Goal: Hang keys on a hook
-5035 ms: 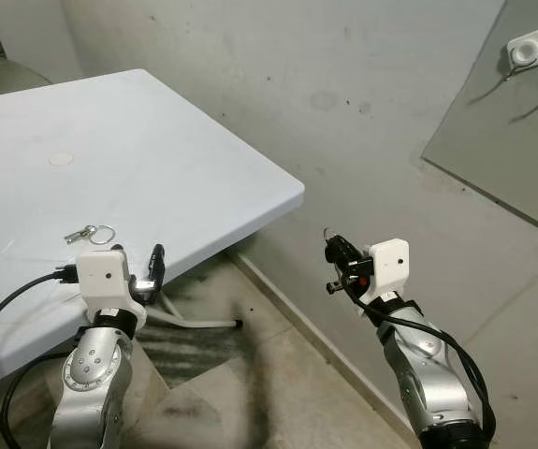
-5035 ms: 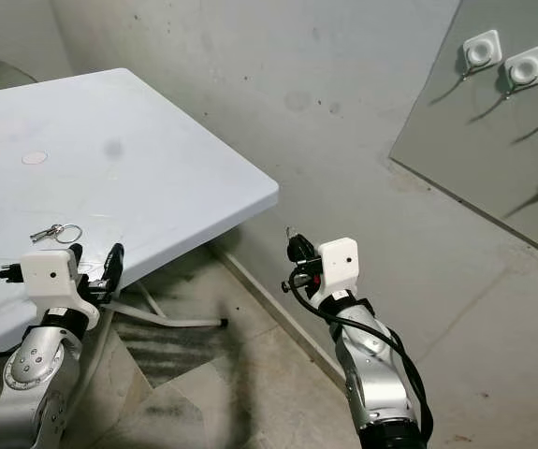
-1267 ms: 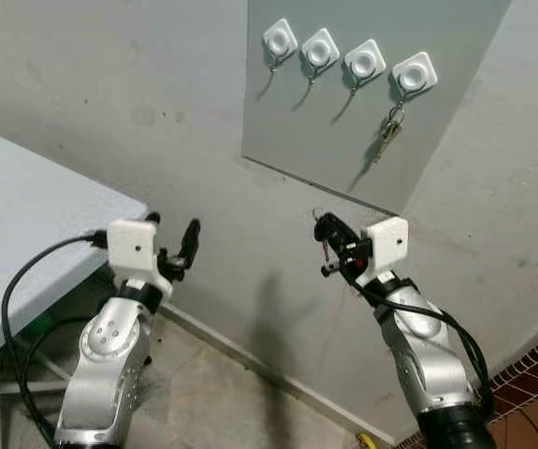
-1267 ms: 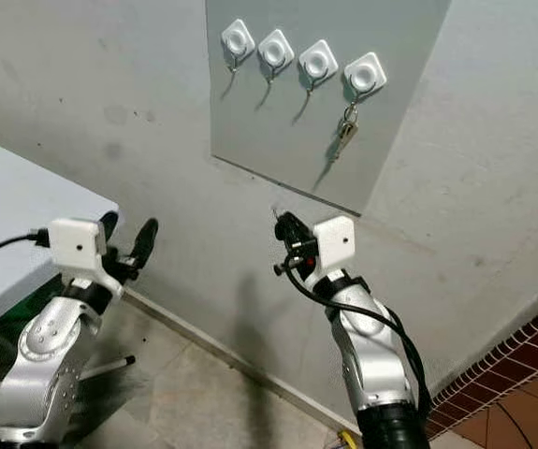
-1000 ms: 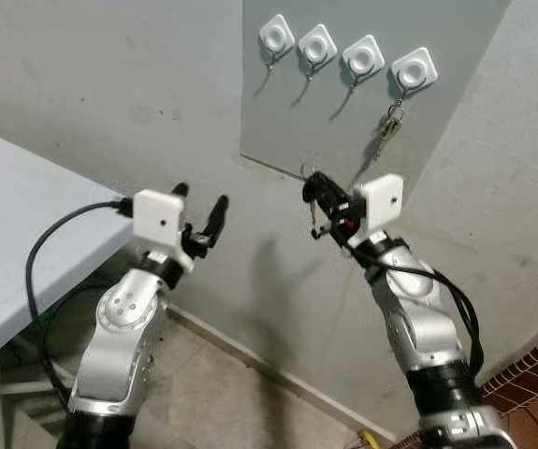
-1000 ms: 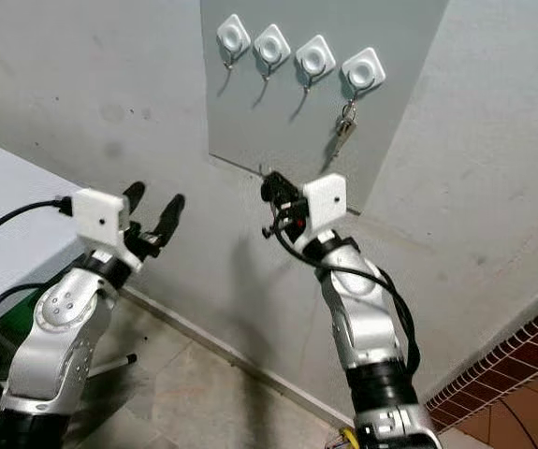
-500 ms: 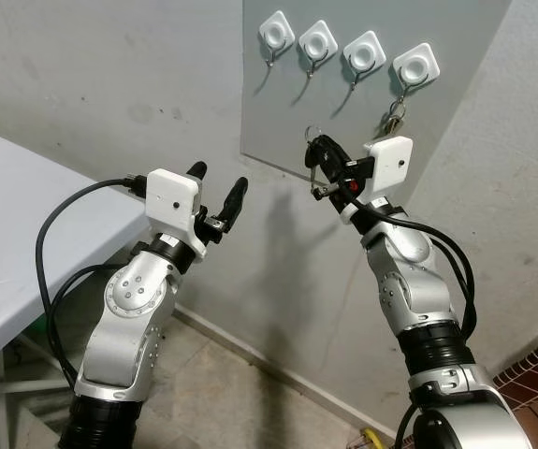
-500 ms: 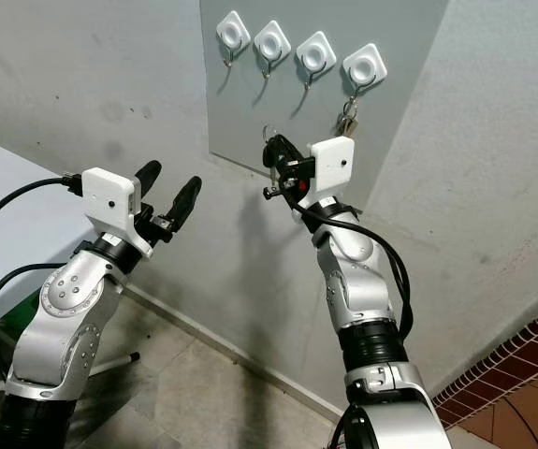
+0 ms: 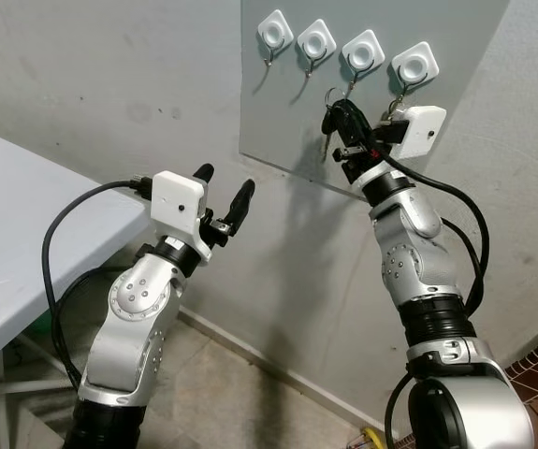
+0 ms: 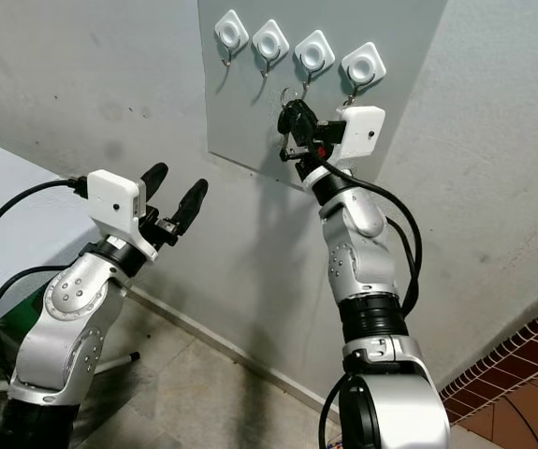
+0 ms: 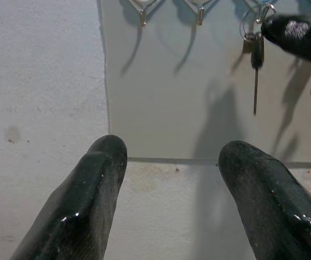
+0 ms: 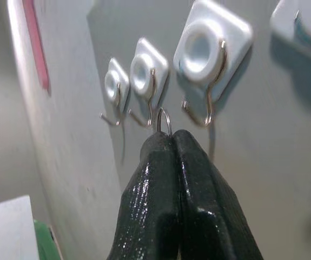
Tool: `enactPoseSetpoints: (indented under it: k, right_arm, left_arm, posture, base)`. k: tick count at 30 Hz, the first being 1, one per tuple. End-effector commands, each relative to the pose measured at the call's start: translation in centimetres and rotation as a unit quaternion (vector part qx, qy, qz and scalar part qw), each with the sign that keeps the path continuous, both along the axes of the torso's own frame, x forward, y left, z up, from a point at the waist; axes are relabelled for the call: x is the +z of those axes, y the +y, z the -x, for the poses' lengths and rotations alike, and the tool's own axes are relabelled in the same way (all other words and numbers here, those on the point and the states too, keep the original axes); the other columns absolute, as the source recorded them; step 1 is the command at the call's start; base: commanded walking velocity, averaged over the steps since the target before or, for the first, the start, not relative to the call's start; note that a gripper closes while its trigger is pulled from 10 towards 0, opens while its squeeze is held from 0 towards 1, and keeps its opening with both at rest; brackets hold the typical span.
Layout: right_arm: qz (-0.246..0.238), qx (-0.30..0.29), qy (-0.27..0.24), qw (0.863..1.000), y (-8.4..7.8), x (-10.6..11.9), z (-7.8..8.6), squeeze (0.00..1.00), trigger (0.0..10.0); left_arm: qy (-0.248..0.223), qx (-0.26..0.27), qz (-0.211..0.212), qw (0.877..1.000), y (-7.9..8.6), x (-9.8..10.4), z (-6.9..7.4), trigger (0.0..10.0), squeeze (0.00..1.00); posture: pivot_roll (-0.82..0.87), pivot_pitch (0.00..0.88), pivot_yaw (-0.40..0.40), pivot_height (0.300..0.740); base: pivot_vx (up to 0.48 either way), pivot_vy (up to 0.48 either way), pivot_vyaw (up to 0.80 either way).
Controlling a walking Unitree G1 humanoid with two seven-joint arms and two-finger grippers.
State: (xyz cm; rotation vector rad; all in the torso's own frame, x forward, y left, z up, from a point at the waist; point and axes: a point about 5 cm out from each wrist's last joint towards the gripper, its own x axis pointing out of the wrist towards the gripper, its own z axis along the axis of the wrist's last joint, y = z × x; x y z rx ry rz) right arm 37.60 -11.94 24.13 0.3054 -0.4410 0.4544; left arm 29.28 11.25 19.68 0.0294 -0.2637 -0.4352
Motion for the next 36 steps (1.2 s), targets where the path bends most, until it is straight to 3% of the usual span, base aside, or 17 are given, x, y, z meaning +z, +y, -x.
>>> enactPoseSetpoints:
  k: [1, 22, 24, 31, 32, 33, 36]
  right_arm:
    - [-0.01, 0.005, -0.005, 1.0, 0.0, 0.7, -0.2, 0.0, 10.0]
    - [-0.063, 0.007, 0.02, 0.998, -0.5, 0.6, -0.6, 0.0, 10.0]
    - [-0.1, 0.018, 0.057, 0.993, -0.7, 0.0, -0.8, 0.0, 10.0]
    - [-0.136, 0.05, 0.107, 0.984, -0.2, -1.8, -0.6, 0.0, 10.0]
    - [-0.136, 0.051, 0.11, 0.983, -0.2, -2.0, -0.6, 0.6, 10.0]
    - [-0.141, 0.056, 0.113, 0.982, -0.1, -2.1, -0.5, 1.0, 10.0]
    - [-0.132, 0.048, 0.113, 0.984, -0.1, -2.3, -0.4, 1.0, 10.0]
  left_arm:
    - [-0.006, -0.001, -0.003, 1.0, -0.2, 0.3, 0.3, 10.0, 0.0]
    - [0.0, 0.001, -0.001, 1.0, -0.1, 0.2, 0.4, 10.0, 0.0]
    - [0.003, 0.0, 0.002, 1.0, -0.1, 0.1, 0.5, 10.0, 0.0]
    - [0.007, 0.004, 0.005, 1.0, 0.1, 0.1, 0.6, 10.0, 0.0]
    - [0.007, 0.004, 0.005, 1.0, 0.1, 0.1, 0.6, 10.0, 0.0]
    - [0.008, 0.005, 0.006, 1.0, 0.1, 0.1, 0.6, 10.0, 0.0]
    - [0.009, 0.008, 0.007, 1.0, 0.2, 0.1, 0.6, 10.0, 0.0]
  posture:
    - [-0.04, 0.024, -0.045, 0.74]
    - [-0.04, 0.021, -0.045, 0.74]
    - [-0.04, 0.031, -0.044, 0.74]
    - [-0.04, 0.04, -0.043, 0.74]
    - [-0.04, 0.04, -0.043, 0.74]
    - [-0.04, 0.042, -0.042, 0.74]
    - [-0.04, 0.042, -0.042, 0.74]
  base:
    - [0.0, 0.0, 0.0]
    - [0.0, 0.0, 0.0]
    - [0.0, 0.0, 0.0]
    - [0.0, 0.0, 0.0]
    - [0.0, 0.0, 0.0]
    - [0.0, 0.0, 0.0]
    - [0.0, 0.0, 0.0]
